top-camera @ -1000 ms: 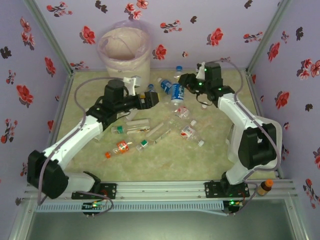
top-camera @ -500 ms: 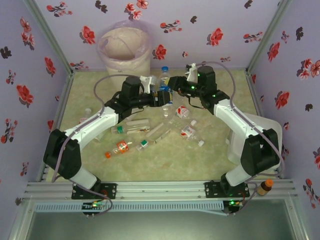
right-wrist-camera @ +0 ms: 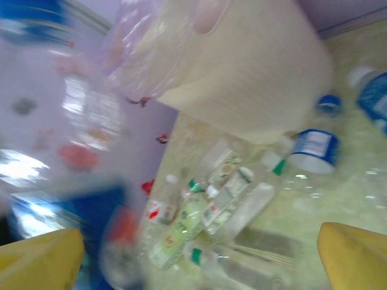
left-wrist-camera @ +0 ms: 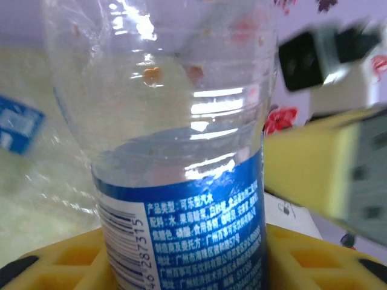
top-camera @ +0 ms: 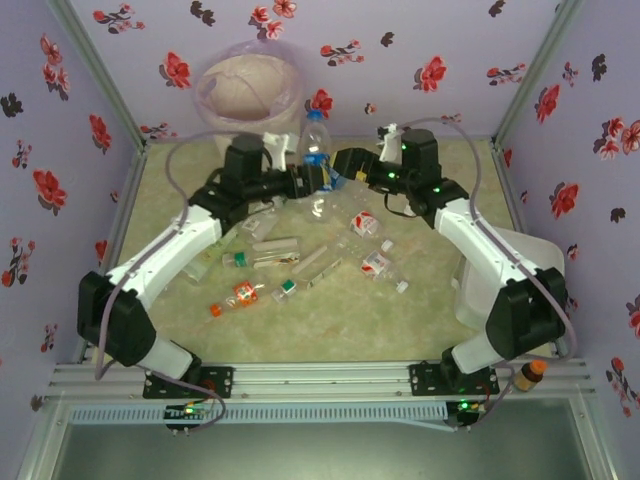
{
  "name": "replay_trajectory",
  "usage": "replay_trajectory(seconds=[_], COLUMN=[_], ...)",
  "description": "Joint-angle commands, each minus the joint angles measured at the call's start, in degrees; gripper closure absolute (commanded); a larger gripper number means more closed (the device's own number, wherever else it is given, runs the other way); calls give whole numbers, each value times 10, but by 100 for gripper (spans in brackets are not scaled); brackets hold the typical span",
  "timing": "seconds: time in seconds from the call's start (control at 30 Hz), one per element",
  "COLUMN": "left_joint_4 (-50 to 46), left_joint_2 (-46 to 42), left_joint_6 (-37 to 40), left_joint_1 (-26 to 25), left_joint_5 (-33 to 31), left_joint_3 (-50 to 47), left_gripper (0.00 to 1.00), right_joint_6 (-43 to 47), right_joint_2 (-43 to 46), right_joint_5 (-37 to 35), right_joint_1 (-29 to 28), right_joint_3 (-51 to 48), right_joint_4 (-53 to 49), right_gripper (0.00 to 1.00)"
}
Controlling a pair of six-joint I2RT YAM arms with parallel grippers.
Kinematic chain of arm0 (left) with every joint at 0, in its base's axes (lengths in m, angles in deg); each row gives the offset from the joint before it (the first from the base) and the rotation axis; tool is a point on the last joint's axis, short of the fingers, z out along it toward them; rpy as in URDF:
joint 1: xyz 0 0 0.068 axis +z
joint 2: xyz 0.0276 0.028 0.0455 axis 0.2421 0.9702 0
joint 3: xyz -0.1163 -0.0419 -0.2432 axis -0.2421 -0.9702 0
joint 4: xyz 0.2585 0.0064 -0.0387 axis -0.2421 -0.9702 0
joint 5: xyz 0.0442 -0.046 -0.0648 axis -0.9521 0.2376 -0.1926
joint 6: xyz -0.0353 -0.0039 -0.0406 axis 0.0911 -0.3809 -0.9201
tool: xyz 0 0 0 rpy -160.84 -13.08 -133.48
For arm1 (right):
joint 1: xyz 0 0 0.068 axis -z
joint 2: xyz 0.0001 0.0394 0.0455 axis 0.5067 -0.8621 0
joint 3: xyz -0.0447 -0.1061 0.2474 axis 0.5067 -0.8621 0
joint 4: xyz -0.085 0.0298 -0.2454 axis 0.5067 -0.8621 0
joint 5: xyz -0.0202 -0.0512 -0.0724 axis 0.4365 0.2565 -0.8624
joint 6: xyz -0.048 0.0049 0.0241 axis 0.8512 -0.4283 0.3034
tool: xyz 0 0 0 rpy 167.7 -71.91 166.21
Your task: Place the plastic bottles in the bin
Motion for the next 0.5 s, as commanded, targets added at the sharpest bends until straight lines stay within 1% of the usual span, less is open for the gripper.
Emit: replay_trajectory(seconds=[0.0, 0.07, 0.13, 0.2, 0.3, 0.33, 0.4, 0.47], left_joint_4=[-72, -118, -142, -145, -145, -150, -169, -183], left_joint_2=[-33, -16, 6, 35, 92, 113, 178, 239], left_joint_6=[68, 99, 114, 113, 127, 144, 189, 216], left_joint_1=[52, 83, 119, 158, 192, 198, 205, 212], left_joint_5=[-5, -14, -18, -19, -39, -52, -104, -129], left_joint_3=[93, 154, 204, 242, 310, 339, 416, 498], left_gripper=[52, 52, 52, 55, 58, 58, 60, 60], right_joint_6=[91, 124, 160, 177, 191, 199, 210, 204], right_joint_2=[41, 54, 73, 91, 115, 125, 150, 165], right_joint_5=[-144, -225, -264, -294, -296, -282, -249, -227], right_joint_1=[7, 6, 1, -3, -6, -6, -7, -7], right_joint_3=[28, 23, -4, -29, -62, -74, -110, -135], right_joint_4=[-173, -248, -287, -326, -358, -357, -344, -339], right_gripper=[1, 1, 1, 1, 1, 1, 1, 1])
